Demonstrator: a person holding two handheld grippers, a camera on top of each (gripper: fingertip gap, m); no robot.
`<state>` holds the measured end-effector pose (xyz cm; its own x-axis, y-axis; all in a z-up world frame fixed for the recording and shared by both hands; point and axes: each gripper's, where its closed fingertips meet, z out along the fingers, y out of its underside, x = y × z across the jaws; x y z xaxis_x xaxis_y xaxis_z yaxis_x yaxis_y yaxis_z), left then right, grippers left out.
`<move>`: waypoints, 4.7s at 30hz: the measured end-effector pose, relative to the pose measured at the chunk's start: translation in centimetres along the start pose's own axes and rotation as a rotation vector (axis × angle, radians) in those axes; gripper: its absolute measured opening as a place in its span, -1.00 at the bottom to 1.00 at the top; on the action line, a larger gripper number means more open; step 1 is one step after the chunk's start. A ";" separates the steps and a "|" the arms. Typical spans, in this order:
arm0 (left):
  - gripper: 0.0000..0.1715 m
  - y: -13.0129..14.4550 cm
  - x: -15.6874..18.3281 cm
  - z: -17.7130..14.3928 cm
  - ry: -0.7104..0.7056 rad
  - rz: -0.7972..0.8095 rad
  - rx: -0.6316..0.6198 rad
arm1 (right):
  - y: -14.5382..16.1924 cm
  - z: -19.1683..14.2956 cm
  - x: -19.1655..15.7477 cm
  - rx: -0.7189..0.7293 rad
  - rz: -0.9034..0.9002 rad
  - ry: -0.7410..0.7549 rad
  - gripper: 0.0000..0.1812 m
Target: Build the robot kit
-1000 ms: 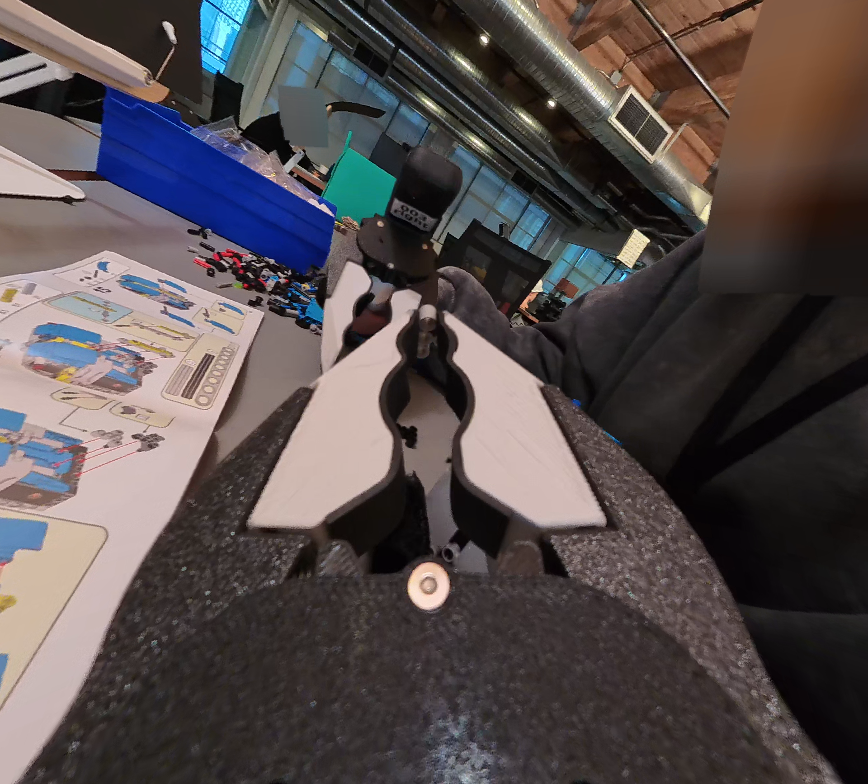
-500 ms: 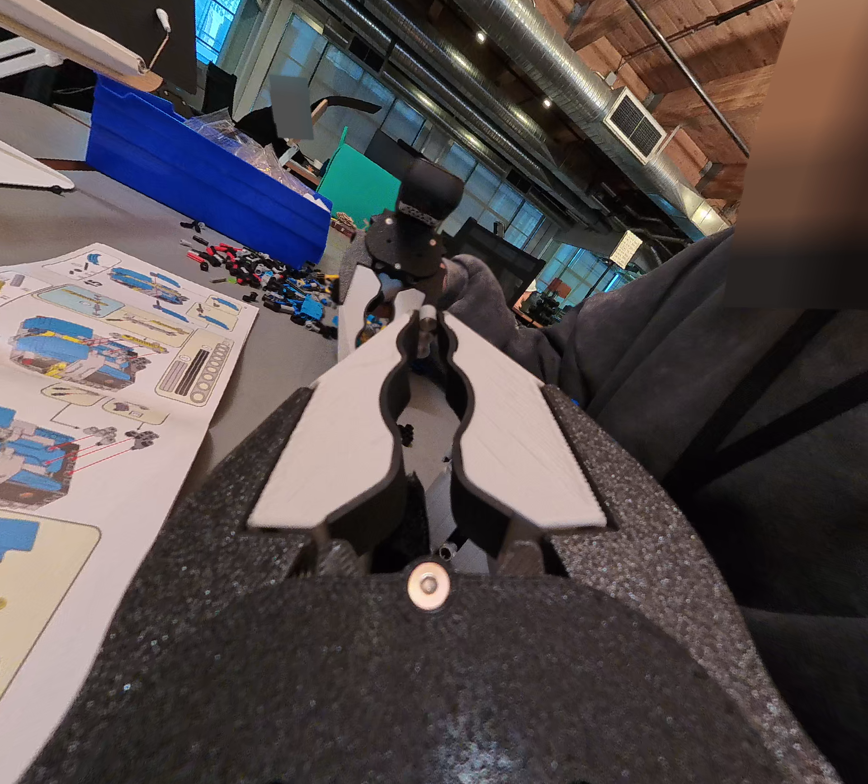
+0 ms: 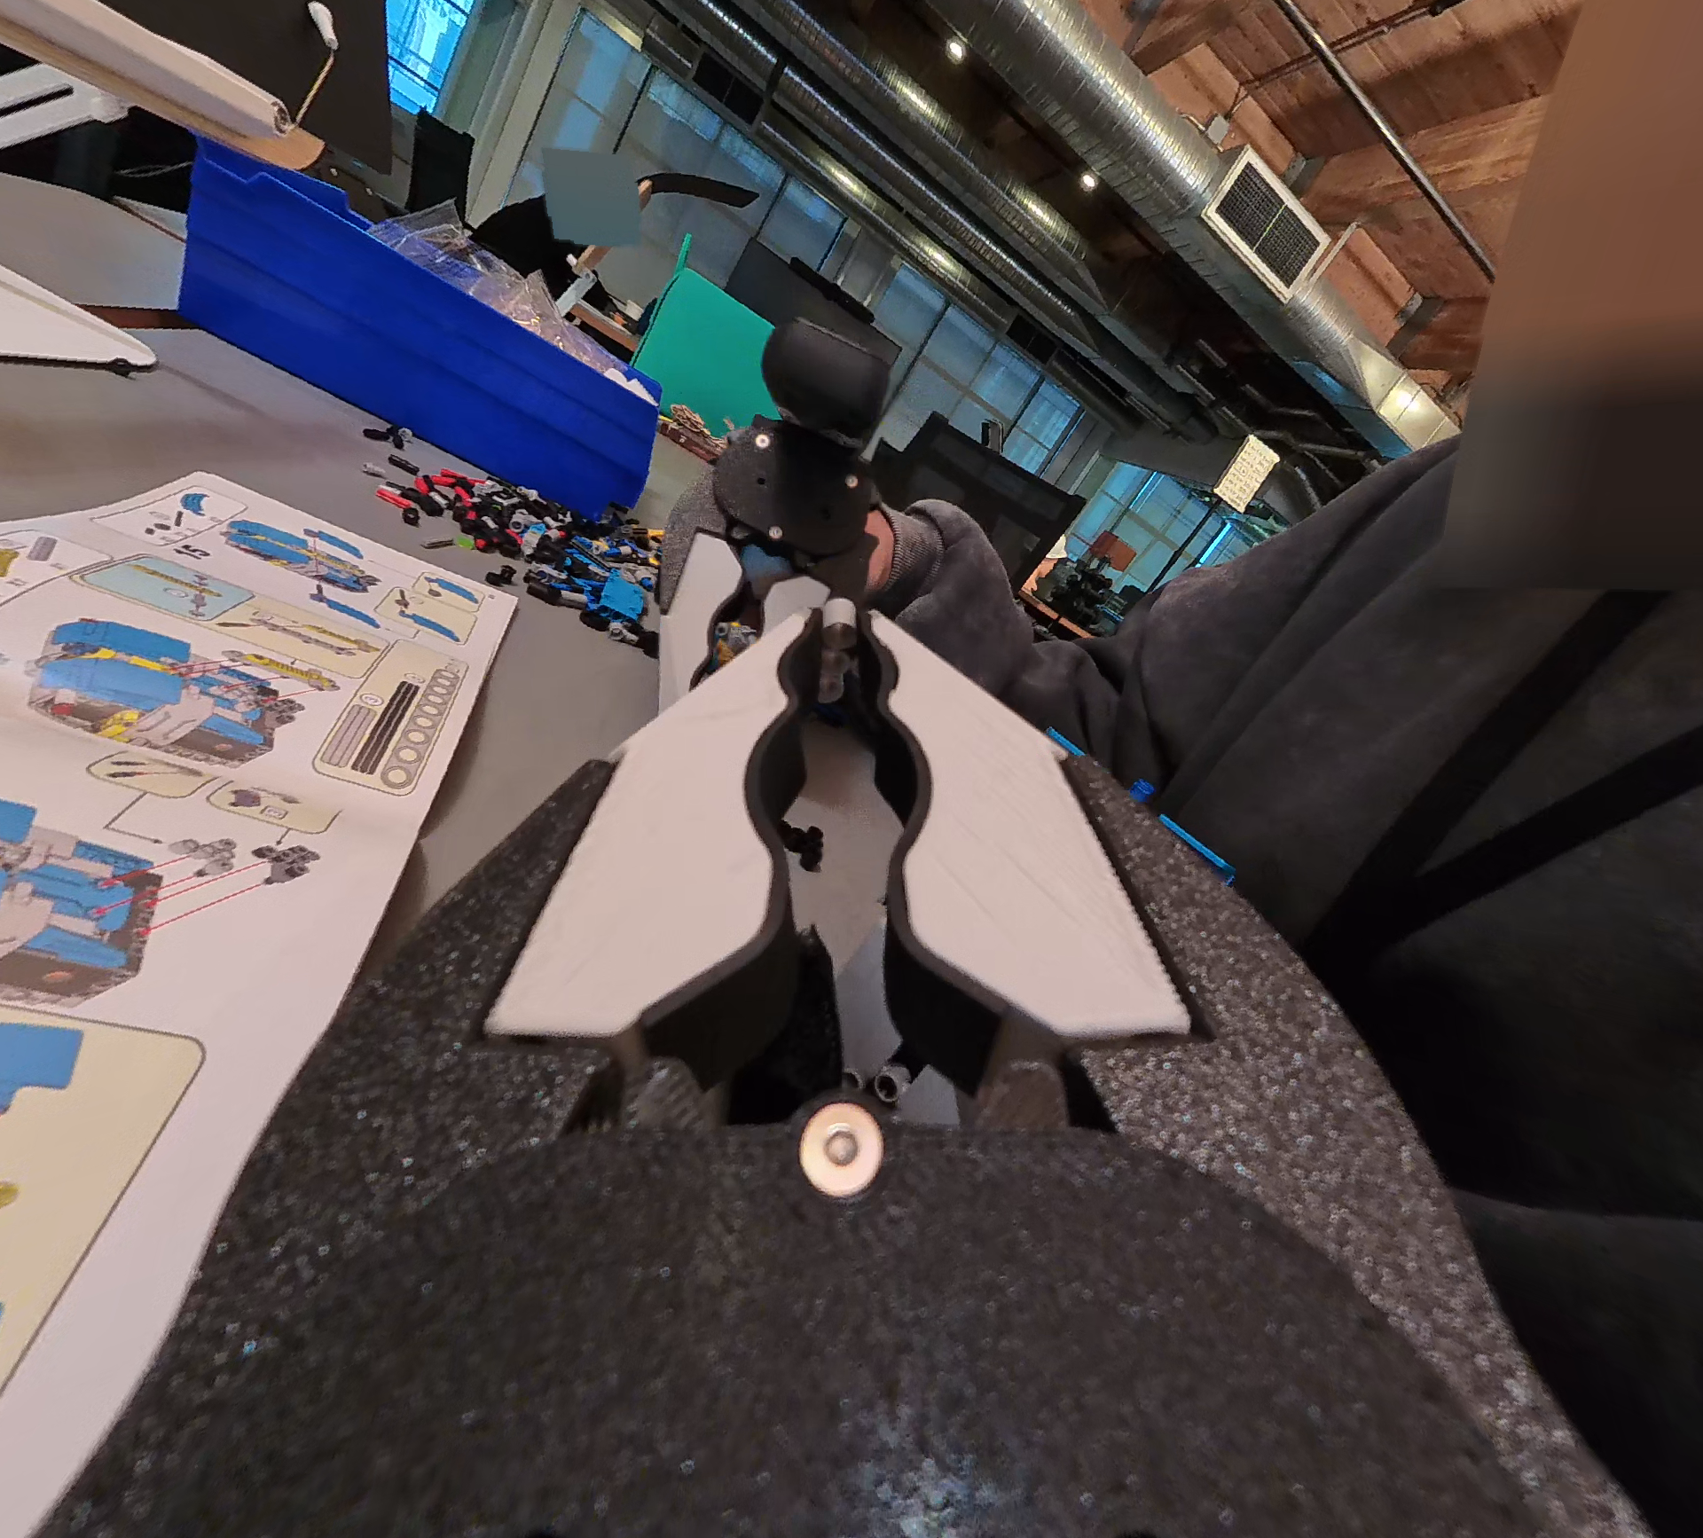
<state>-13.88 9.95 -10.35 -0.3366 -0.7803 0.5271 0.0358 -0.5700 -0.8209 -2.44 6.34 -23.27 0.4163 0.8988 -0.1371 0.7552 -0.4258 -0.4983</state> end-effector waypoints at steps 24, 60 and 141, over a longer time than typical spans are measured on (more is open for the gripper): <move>-0.92 1.1 -2.2 1.0 -0.428 0.651 -0.160 | -14.9 -3.4 -1.3 0.696 -0.055 0.118 -0.95; -0.92 2.1 -1.9 1.3 -0.366 0.647 -0.217 | -14.2 -2.4 -2.4 0.622 -0.247 0.204 -0.95; -0.79 -1.6 0.9 0.9 0.222 -0.386 0.199 | -17.1 -7.5 -3.4 1.004 -0.145 0.020 -0.96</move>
<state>-13.43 9.93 -8.32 -0.5529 -0.4407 0.7072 0.0405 -0.8619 -0.5054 -12.96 9.80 -7.81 0.3697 0.9291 -0.0085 0.0288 -0.0206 -0.9994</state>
